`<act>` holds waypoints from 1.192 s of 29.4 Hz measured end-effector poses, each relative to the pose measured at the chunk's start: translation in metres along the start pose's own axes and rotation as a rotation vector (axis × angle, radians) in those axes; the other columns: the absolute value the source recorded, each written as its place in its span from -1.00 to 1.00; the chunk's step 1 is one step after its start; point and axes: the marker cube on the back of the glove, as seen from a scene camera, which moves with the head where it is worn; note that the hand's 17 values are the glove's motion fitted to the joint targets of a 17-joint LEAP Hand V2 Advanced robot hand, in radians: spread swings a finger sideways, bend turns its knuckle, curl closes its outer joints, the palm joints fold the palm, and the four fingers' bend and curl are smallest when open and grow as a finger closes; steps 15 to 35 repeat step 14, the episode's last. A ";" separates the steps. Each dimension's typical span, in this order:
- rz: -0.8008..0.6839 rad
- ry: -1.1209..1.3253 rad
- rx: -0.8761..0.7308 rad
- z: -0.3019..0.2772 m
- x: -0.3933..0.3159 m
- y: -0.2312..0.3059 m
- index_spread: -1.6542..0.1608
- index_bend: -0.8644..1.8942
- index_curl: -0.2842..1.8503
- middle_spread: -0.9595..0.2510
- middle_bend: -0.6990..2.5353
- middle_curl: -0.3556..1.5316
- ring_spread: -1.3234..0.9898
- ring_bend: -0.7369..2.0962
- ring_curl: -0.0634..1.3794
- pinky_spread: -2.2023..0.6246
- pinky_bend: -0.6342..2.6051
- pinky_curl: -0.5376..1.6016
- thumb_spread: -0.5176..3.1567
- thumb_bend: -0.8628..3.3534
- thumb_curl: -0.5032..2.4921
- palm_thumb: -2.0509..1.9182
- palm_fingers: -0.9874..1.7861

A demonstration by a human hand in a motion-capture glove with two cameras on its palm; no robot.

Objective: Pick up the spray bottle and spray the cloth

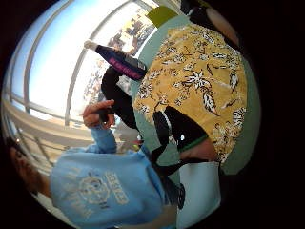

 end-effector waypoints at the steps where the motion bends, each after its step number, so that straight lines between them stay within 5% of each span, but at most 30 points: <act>1: -0.006 0.020 0.000 0.001 0.002 0.005 0.40 -0.30 -0.50 0.47 -0.41 -0.16 0.14 -0.25 -0.40 0.73 -0.41 -0.17 -0.14 -0.60 -0.40 0.38 0.17; 35: -0.035 0.060 -0.024 0.004 0.008 0.028 0.39 -0.29 -0.51 0.47 -0.43 -0.17 0.15 -0.26 -0.42 0.73 -0.40 -0.17 -0.13 -0.60 -0.41 0.38 0.16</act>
